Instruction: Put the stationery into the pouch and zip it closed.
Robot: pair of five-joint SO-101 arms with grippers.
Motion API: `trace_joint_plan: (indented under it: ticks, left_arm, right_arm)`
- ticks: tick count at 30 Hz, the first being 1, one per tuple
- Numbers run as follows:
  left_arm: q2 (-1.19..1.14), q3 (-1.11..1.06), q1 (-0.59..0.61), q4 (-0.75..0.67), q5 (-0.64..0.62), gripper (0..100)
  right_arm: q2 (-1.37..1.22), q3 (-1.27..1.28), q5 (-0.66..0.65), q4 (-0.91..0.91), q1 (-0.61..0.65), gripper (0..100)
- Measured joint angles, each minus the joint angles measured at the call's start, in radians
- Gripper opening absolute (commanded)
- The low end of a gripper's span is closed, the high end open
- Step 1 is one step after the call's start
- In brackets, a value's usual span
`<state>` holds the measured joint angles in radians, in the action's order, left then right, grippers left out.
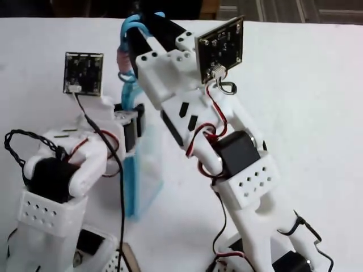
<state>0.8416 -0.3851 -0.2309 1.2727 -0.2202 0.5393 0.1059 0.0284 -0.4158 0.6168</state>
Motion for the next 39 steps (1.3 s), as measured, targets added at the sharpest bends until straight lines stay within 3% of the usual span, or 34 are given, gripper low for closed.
trace_joint_plan:
  ticks: [5, 13, 22, 27, 33, 39]
  left_arm:
    - [-0.003, 0.051, -0.006, 0.038, 0.032, 2]
    - [-0.003, 0.292, -0.008, 0.244, 0.061, 2]
    - [-0.006, 0.692, -0.009, 0.465, 0.098, 2]
    - [-0.012, 0.833, -0.014, 0.512, 0.13, 2]
    - [-0.015, 0.907, -0.014, 0.514, 0.13, 2]
    - [-0.018, 0.914, -0.014, 0.514, 0.133, 2]
  right_arm:
    - [0.0, 0.0, 0.0, 0.0, -0.026, 1.6]
    - [-0.035, 0.0, 0.143, 0.0, -0.247, 1.7]
    - [-0.351, -0.015, 0.167, 0.158, -0.46, 1.7]
    - [-0.548, -0.055, 0.209, 0.265, -0.522, 1.6]
    - [-0.756, -0.255, 0.287, 0.255, -0.575, 1.6]
    - [-0.942, -0.571, 0.29, 0.04, -0.575, 1.6]
